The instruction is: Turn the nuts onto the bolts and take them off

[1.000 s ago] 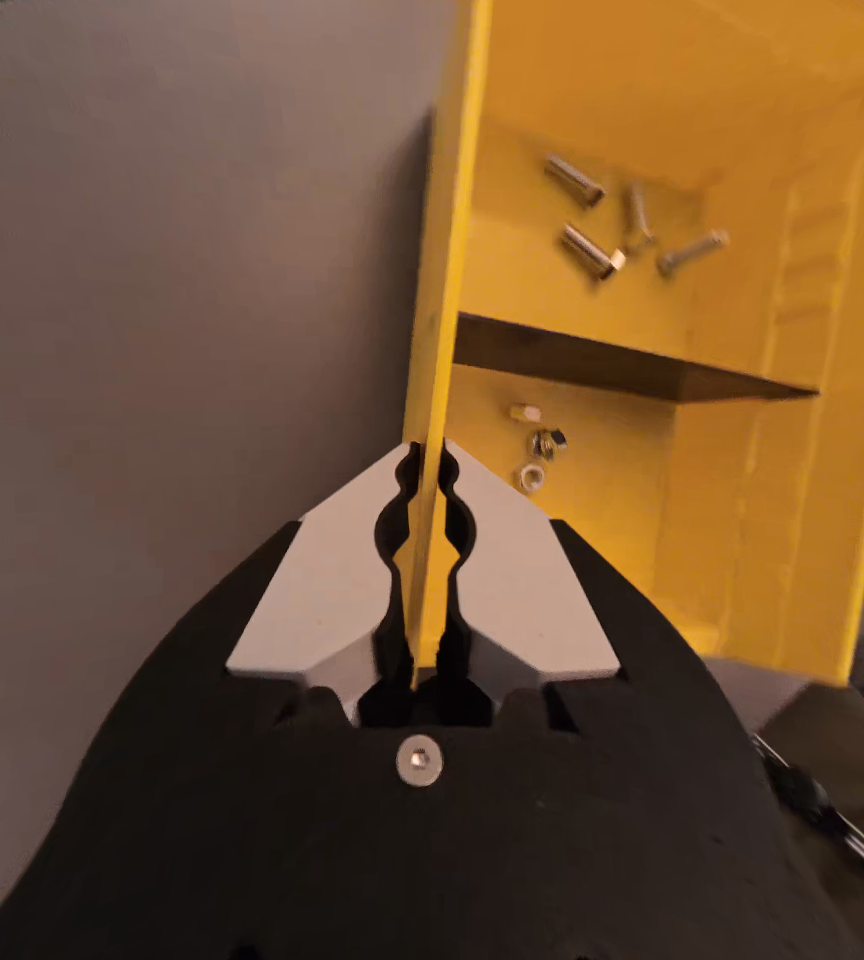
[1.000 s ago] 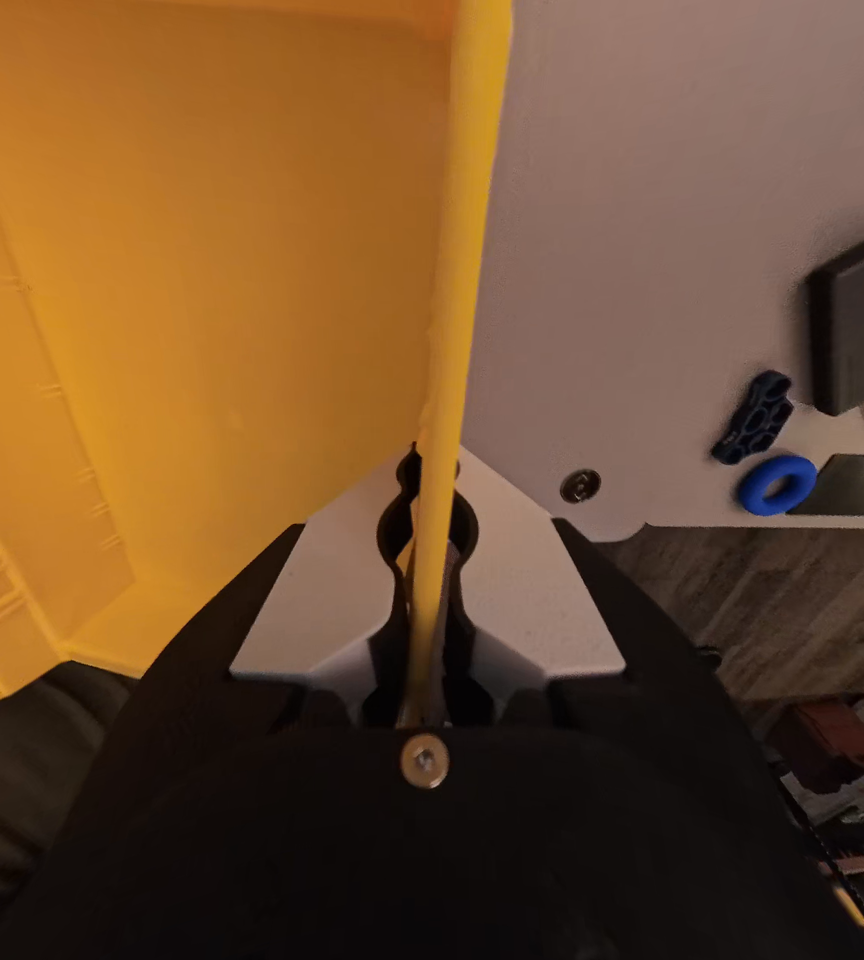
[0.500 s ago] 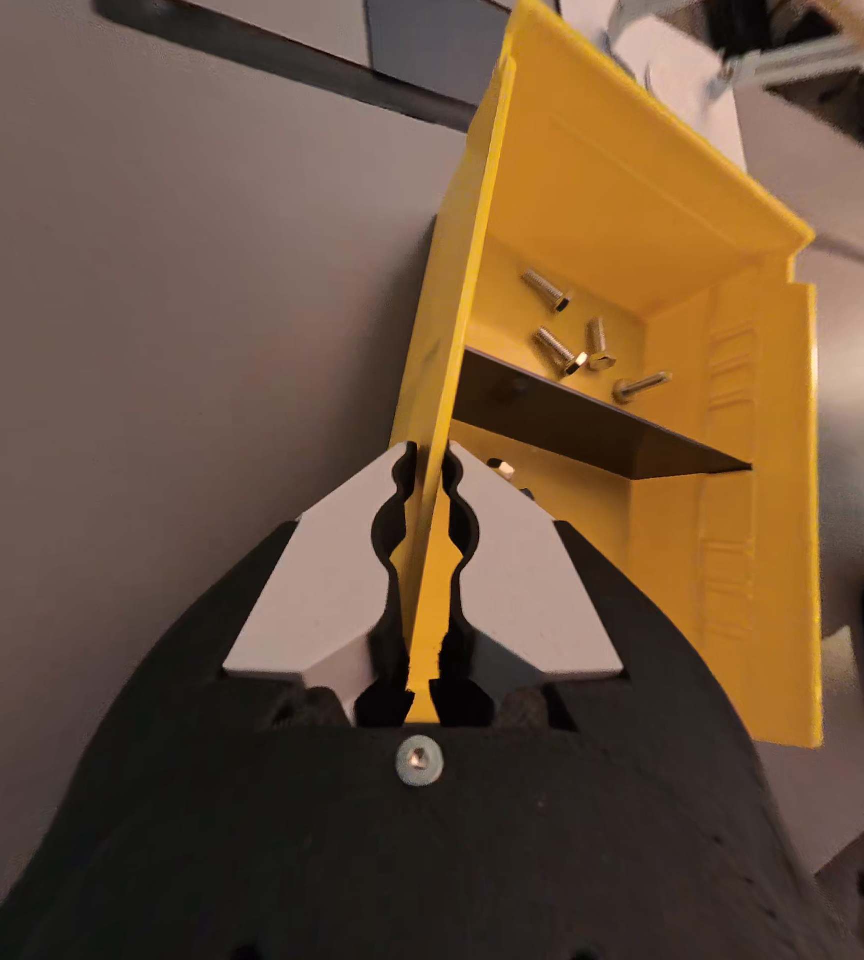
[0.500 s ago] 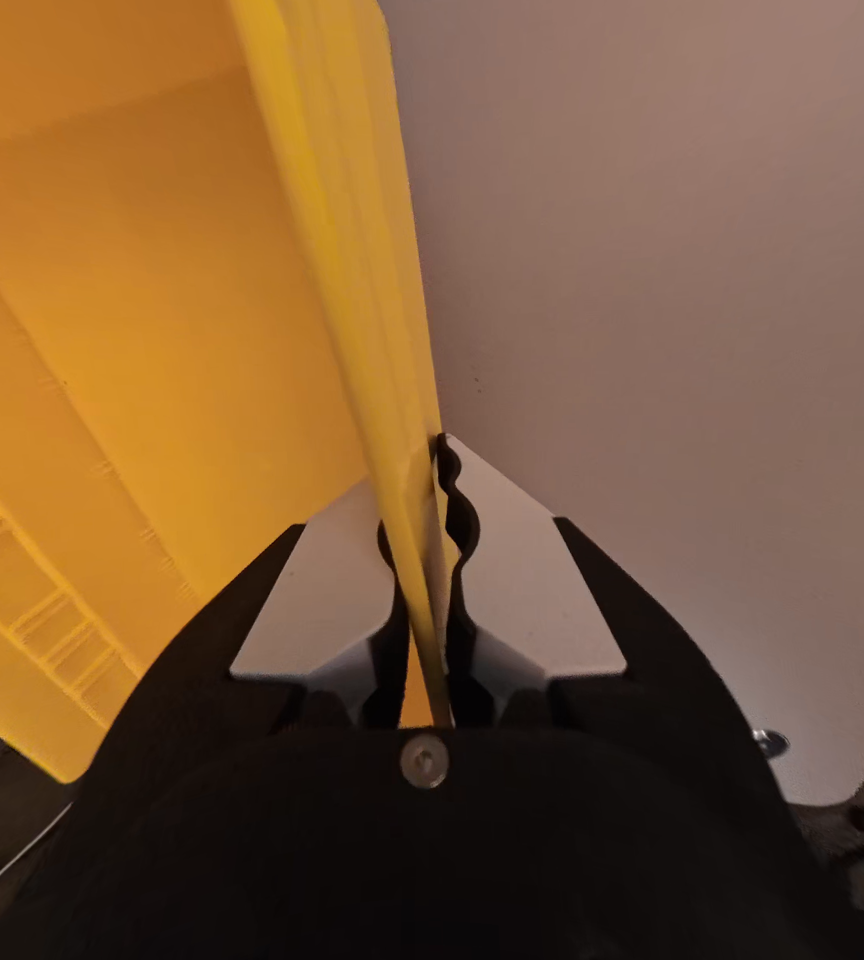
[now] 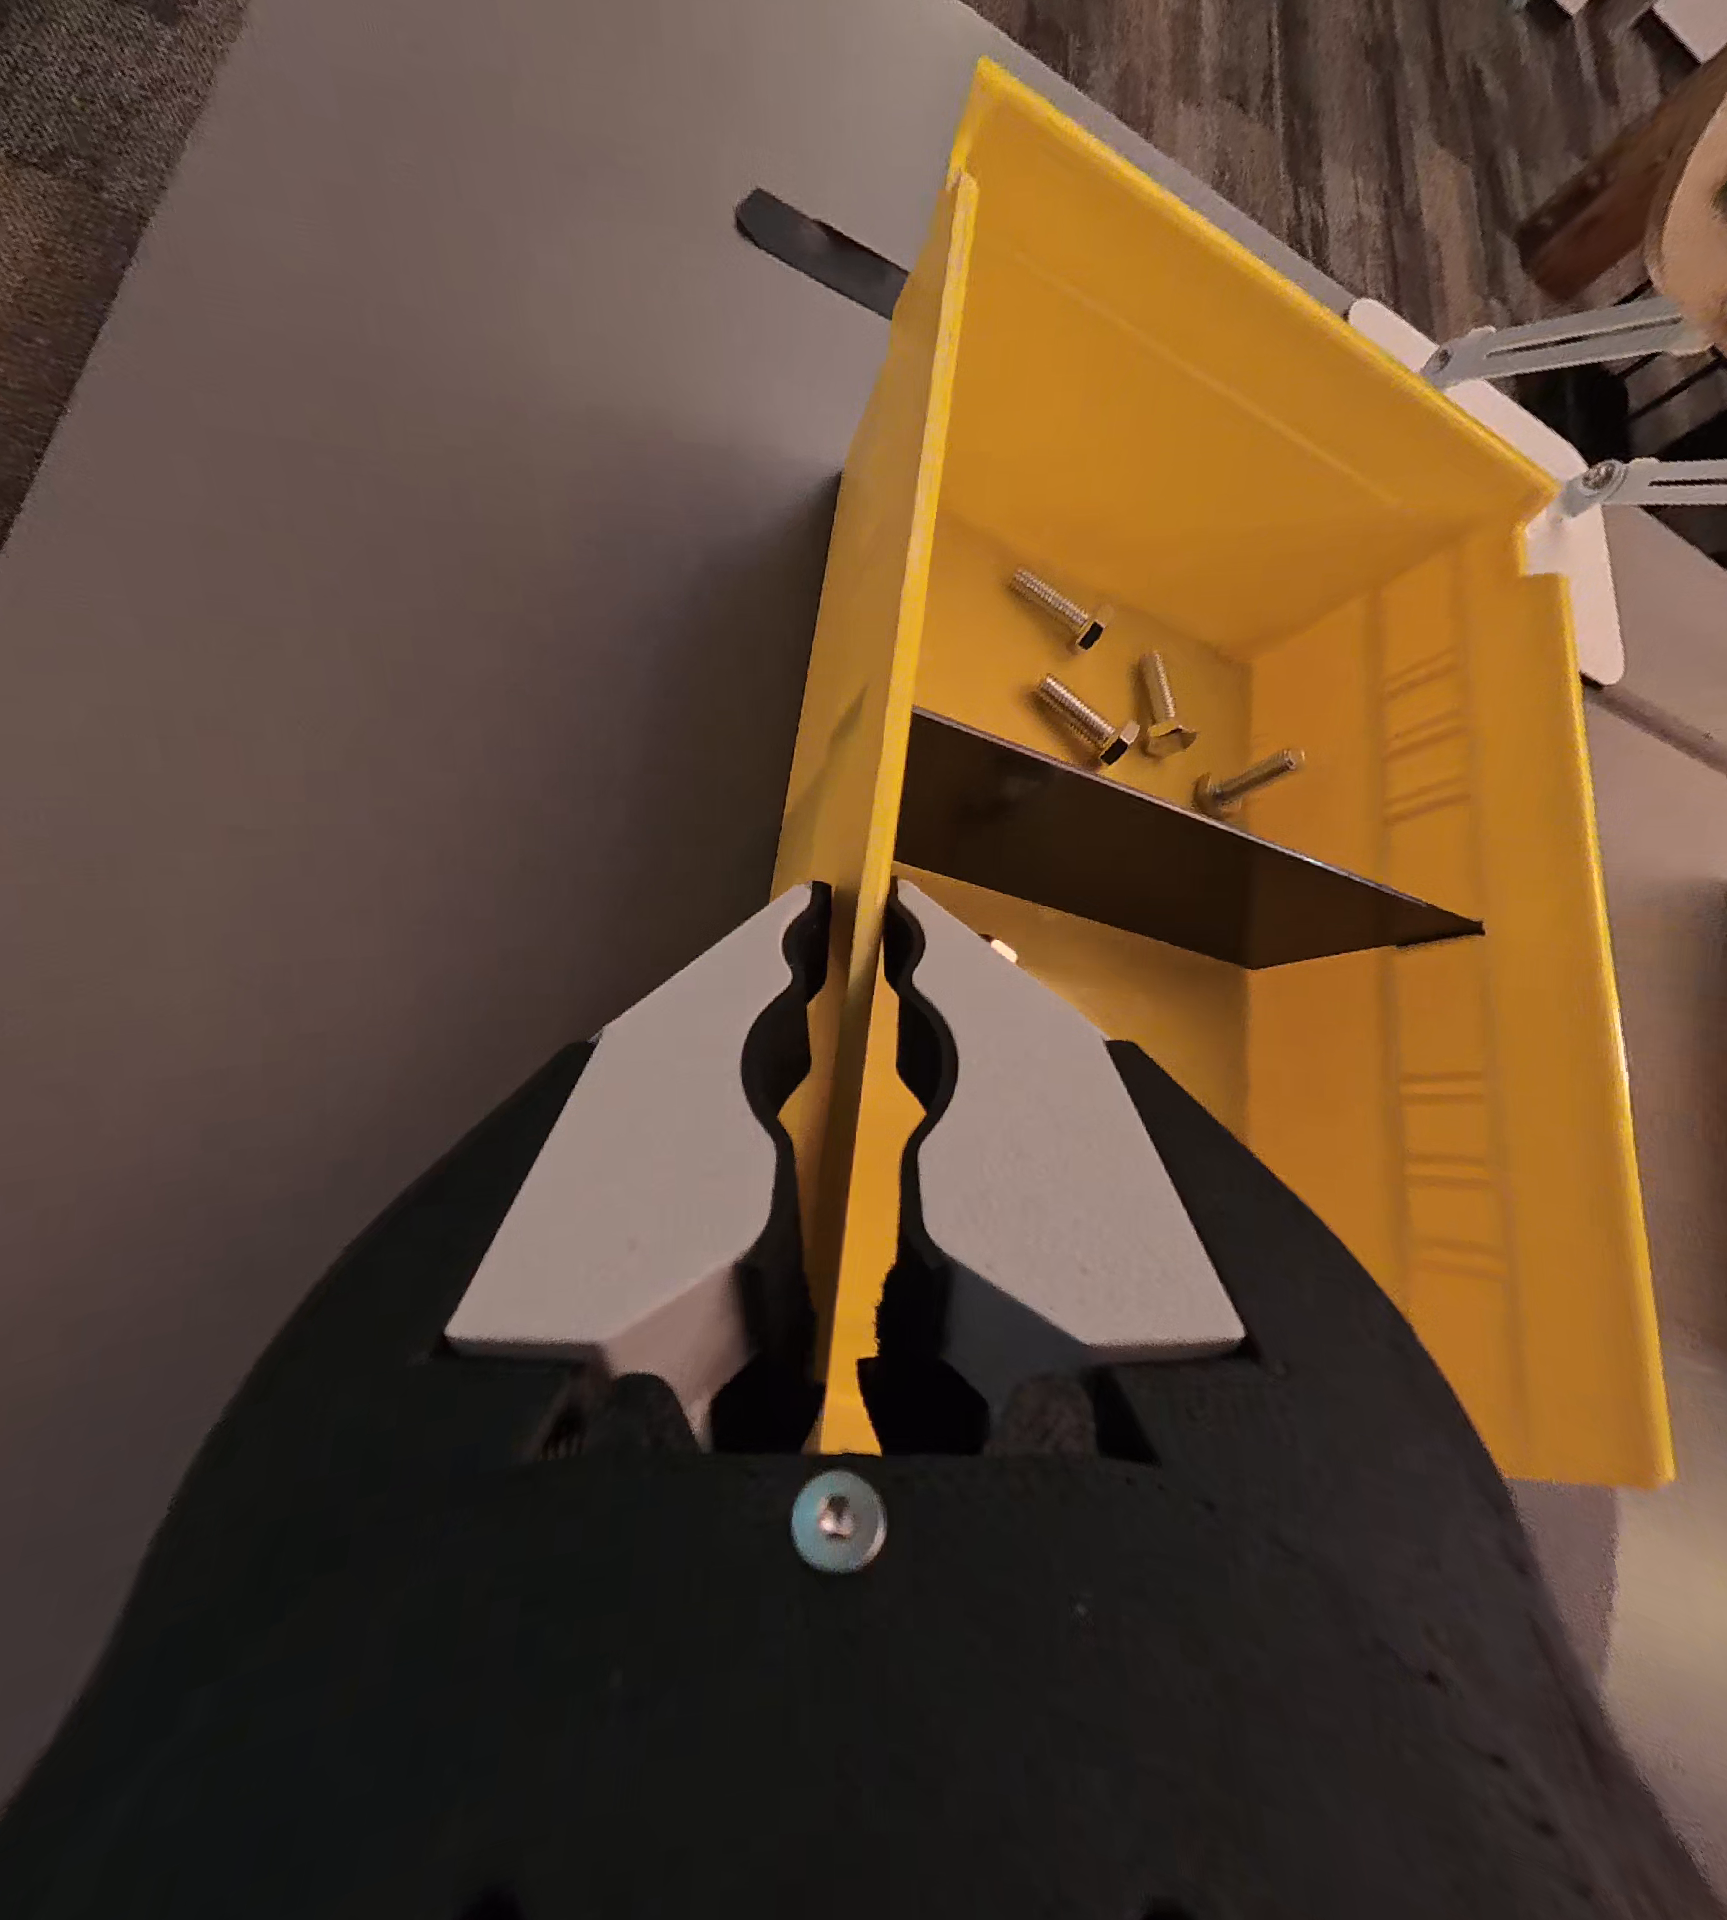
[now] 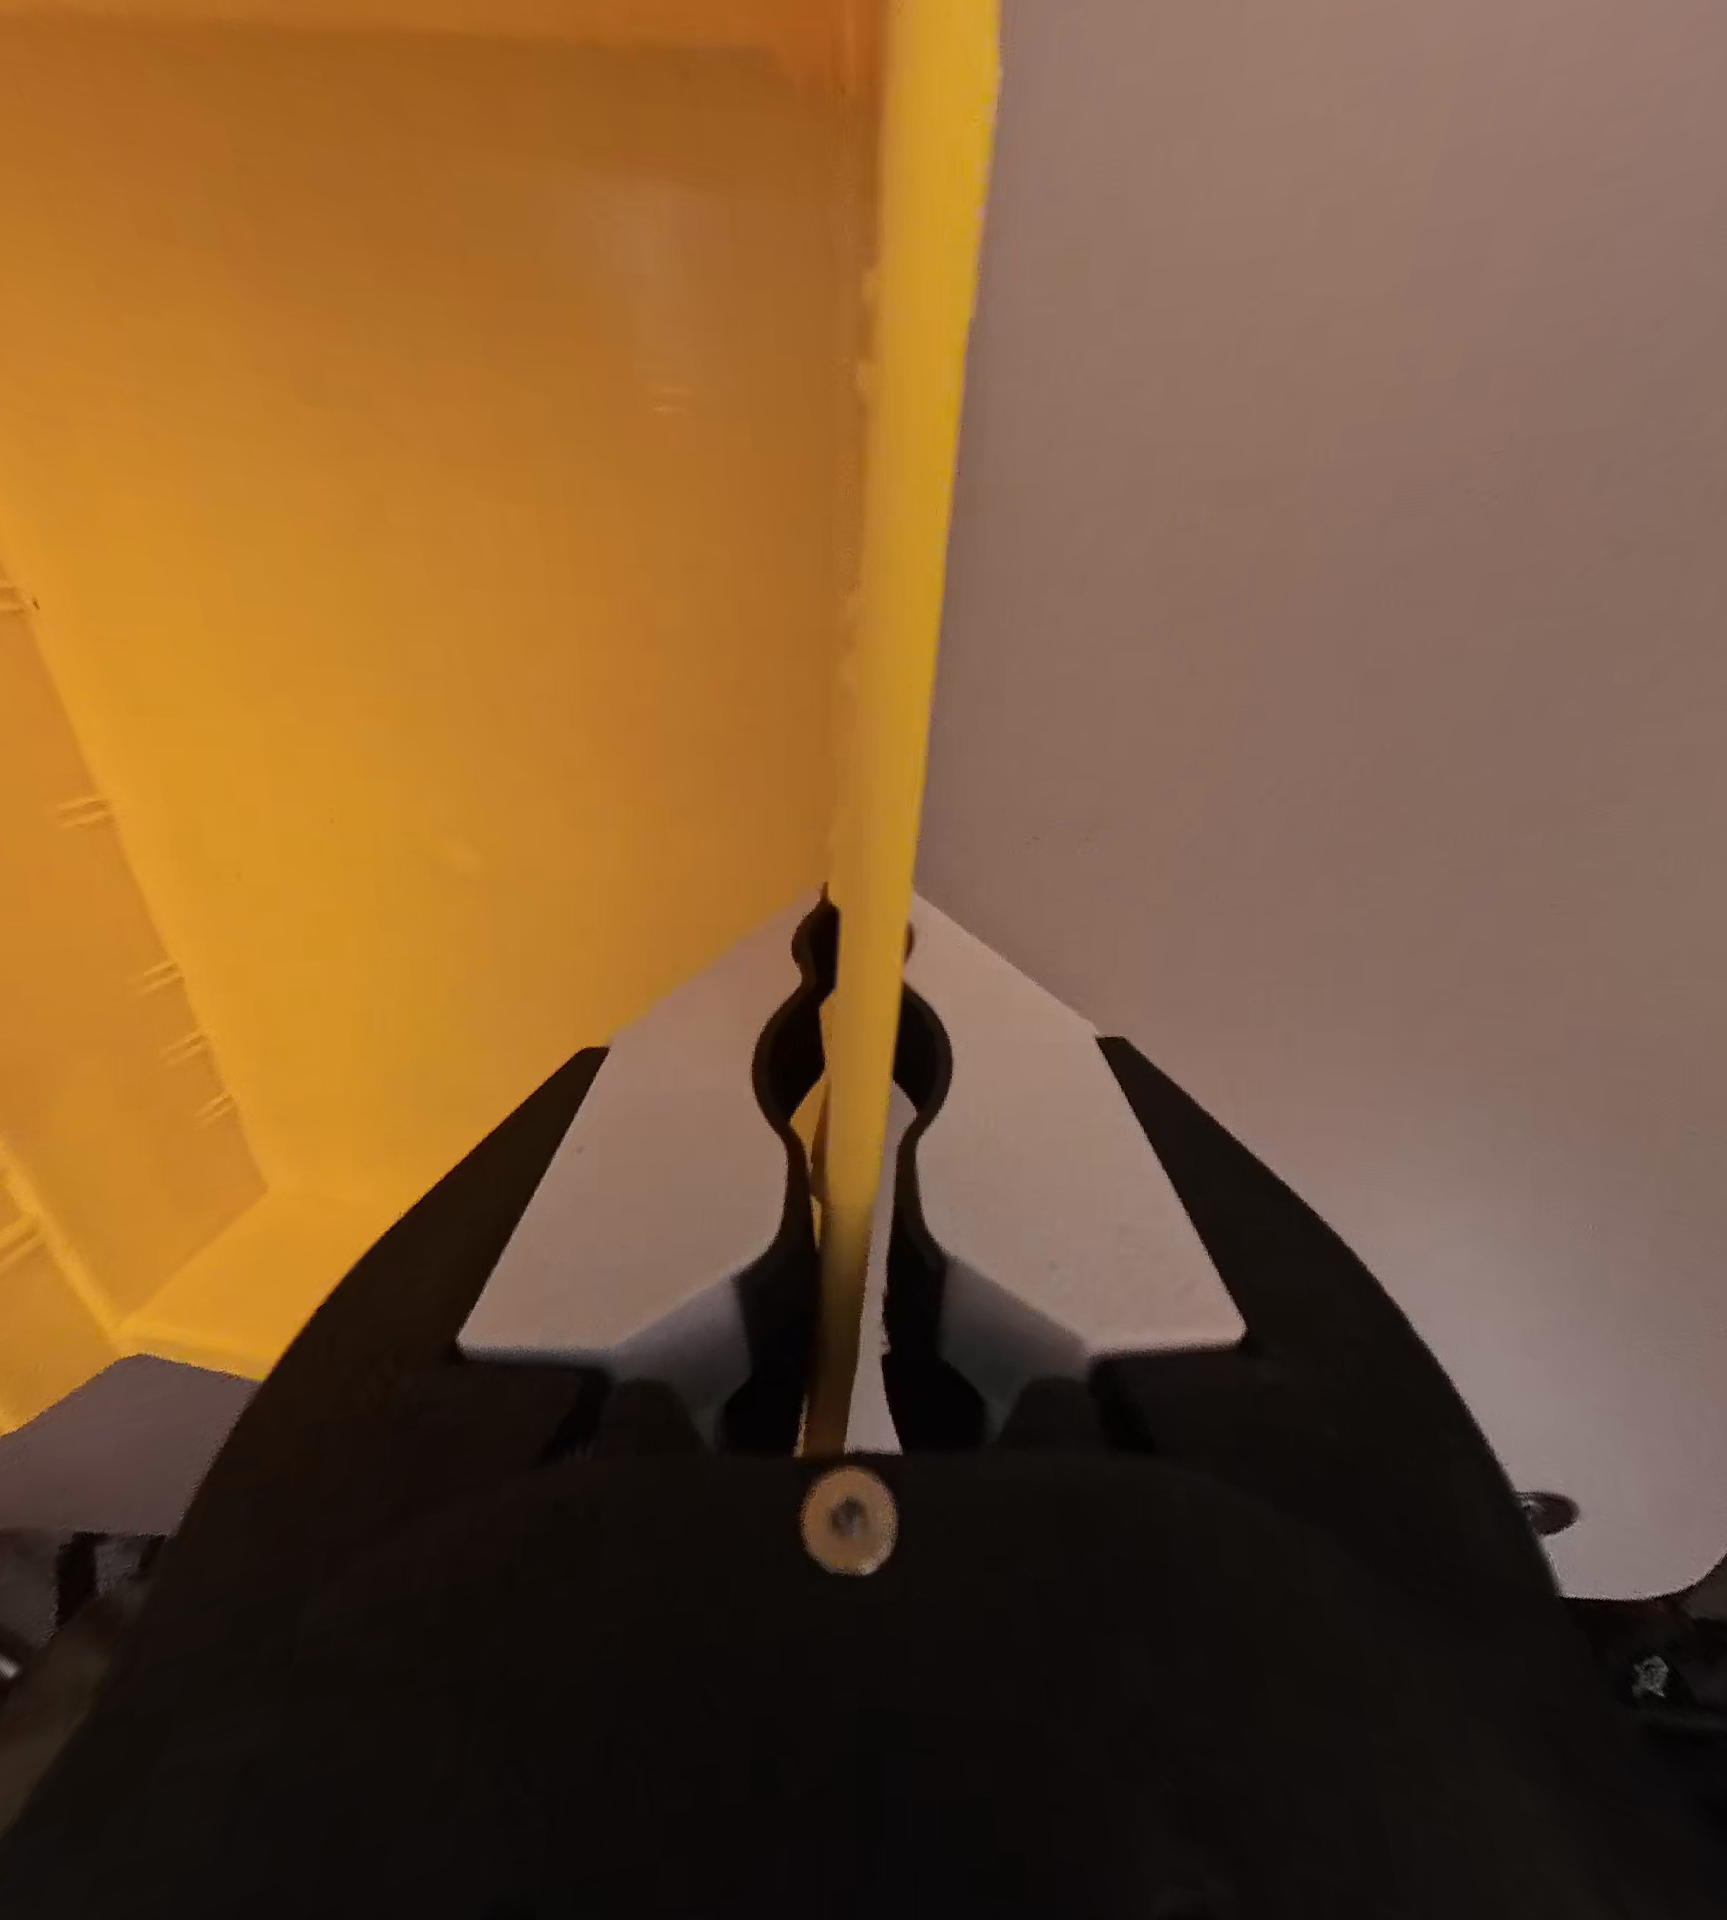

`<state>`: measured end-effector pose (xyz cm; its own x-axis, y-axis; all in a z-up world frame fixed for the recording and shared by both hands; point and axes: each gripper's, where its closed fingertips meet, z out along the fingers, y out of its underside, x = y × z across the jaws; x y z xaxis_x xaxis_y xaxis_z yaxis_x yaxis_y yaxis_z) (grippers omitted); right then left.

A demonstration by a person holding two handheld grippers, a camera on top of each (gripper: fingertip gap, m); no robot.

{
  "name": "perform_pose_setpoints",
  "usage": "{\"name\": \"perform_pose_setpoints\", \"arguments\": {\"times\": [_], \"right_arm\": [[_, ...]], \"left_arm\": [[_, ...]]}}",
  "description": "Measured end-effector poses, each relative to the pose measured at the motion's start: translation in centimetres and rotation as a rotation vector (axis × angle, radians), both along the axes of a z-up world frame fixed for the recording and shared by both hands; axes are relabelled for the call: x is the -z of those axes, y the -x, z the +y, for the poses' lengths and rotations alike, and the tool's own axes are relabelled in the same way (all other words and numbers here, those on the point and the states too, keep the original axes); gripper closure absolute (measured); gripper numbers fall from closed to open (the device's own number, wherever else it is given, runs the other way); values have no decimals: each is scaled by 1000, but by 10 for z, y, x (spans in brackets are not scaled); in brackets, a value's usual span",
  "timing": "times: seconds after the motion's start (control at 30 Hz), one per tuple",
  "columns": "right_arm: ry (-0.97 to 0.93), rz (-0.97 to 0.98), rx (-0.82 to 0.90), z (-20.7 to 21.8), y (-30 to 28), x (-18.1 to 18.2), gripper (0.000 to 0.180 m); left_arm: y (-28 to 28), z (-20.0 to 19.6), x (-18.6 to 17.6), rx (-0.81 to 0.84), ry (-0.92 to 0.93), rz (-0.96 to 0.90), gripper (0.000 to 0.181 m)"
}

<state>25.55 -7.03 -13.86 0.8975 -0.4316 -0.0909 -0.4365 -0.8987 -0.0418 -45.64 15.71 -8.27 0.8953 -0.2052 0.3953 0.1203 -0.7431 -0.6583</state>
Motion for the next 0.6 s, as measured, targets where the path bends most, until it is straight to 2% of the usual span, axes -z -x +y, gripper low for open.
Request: {"name": "perform_pose_setpoints", "arguments": {"times": [0.23,0.6], "right_arm": [[-39,89,13,-4,-19,16,175],[0,52,-106,-11,-35,19,176]], "left_arm": [[-4,-4,0,21,18,17,173],[-5,-8,1,23,35,25,173]]}}
